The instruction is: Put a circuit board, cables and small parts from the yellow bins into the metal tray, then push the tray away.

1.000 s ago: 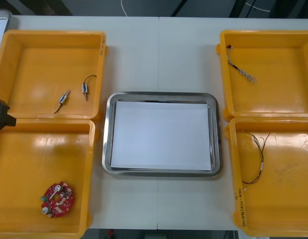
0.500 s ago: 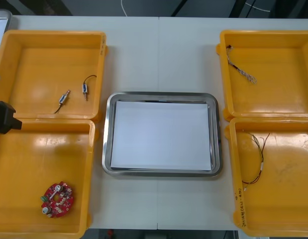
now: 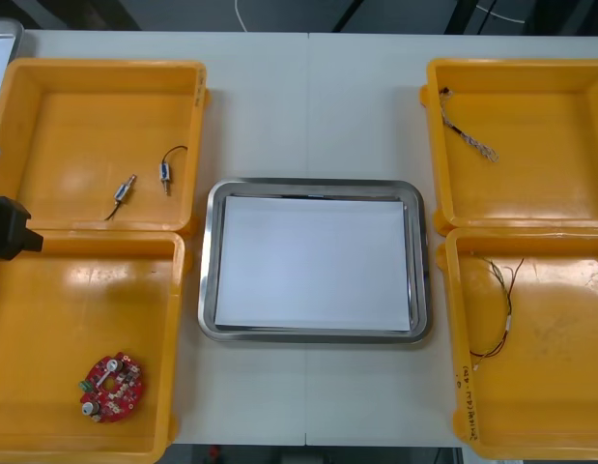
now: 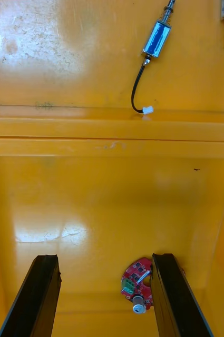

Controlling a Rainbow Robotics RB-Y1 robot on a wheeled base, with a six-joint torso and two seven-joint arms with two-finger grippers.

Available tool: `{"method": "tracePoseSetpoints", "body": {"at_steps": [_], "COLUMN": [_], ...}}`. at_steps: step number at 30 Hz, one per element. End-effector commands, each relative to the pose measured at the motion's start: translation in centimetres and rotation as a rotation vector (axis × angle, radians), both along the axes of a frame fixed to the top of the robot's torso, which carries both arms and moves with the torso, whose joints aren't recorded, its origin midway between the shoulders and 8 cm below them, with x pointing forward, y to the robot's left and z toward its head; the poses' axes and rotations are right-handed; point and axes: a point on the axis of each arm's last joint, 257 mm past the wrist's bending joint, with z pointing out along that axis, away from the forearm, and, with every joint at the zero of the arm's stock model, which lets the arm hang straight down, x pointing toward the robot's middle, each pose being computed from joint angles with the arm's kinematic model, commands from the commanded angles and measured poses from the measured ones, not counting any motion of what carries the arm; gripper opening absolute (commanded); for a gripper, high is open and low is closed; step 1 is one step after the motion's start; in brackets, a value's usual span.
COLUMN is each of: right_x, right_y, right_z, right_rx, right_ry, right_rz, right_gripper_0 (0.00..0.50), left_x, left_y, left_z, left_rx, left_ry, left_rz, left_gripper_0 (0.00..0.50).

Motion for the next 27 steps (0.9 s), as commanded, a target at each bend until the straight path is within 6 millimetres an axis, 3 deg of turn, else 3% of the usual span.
{"method": "tracePoseSetpoints", "body": {"at_steps": [1,10,19,27], "right_x": [0.3,0.3,0.6,0.3], "right_y": [-0.4,-0.4,-0.8,1.1], "right_z": [1.4,1.4,2.7,0.5], "right_rx": [-0.039,-0.039,-0.056,0.046], "right_ry": [-0.012,-0.012,-0.034,-0.017], "right_rz": [0.001,0.001,0.002,-0.009], "right_gripper_0": [0.5,0.5,0.5,0.5], "left_x": [-1.3,-3.7,-4.5,-5.0], "left_y": [-1.2,-2.4,-4.0,-5.3], "left_z": [-0.7,-3.0,-4.8,-6.8], "left_rx": [0.023,0.033,0.007,-0.023], "left_ry": [0.011,0.067,0.057,0.041], "left_rz": [-0.077,-0.113,-0.137,-0.151], "left_gripper_0": [0.5,0.5,0.5,0.5]}}
